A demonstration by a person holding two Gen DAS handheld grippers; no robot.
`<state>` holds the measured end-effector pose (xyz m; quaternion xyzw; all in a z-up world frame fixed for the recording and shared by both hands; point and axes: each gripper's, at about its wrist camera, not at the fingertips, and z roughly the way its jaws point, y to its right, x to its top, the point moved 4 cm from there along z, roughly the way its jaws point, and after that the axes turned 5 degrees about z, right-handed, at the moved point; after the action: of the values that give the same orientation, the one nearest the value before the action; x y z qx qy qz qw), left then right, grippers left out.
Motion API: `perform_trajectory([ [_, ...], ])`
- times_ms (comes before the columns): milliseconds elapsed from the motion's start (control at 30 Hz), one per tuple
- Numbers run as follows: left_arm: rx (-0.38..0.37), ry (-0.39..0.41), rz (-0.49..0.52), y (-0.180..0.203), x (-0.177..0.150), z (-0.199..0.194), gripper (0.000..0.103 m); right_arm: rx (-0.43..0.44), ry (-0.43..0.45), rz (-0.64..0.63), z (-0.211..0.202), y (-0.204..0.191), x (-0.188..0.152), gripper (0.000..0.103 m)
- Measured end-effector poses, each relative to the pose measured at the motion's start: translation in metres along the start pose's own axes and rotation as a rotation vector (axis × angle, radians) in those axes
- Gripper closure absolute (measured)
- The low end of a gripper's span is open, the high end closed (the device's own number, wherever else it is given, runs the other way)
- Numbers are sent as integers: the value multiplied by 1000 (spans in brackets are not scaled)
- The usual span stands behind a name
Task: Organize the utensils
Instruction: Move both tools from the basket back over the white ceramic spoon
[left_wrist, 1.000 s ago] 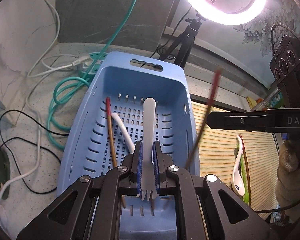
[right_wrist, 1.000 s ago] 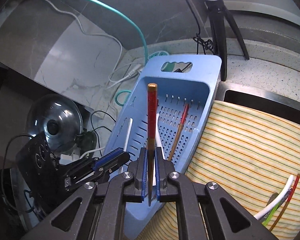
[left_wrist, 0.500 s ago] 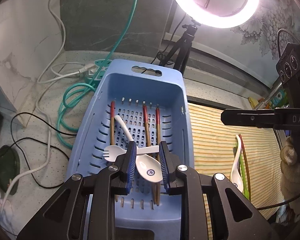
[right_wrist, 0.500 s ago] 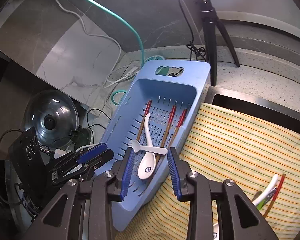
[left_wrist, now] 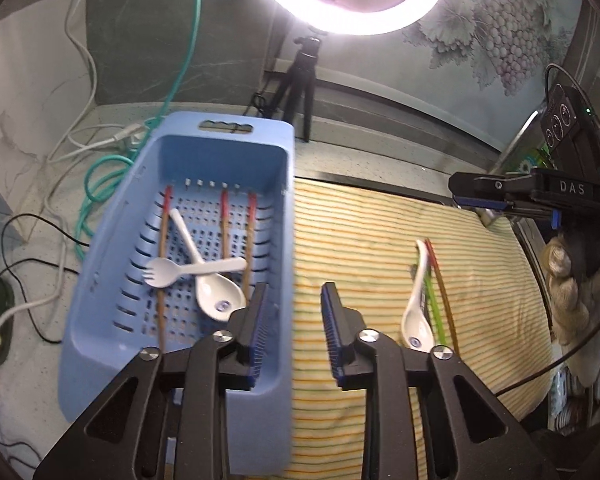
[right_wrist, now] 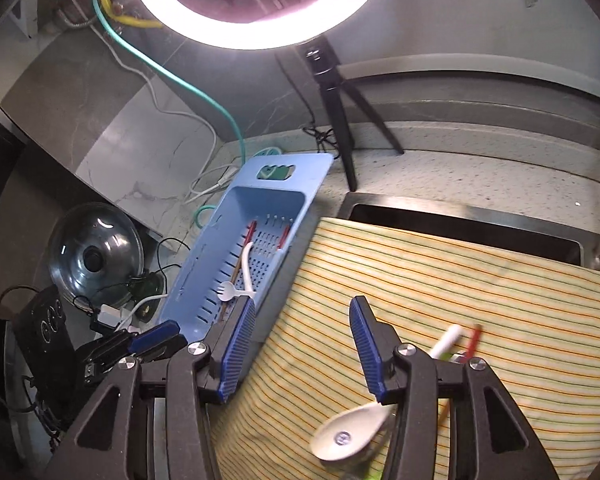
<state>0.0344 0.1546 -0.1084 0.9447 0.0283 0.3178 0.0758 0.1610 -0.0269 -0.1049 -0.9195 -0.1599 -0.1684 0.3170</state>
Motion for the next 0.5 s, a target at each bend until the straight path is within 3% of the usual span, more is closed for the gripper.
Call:
perform_trajectory([
  [233, -85, -48, 27, 44, -23, 12, 67, -59, -82, 60, -3, 43, -15, 57],
  [500, -180, -124, 71, 93, -48, 41, 66, 18, -187, 187, 23, 72, -31, 57],
])
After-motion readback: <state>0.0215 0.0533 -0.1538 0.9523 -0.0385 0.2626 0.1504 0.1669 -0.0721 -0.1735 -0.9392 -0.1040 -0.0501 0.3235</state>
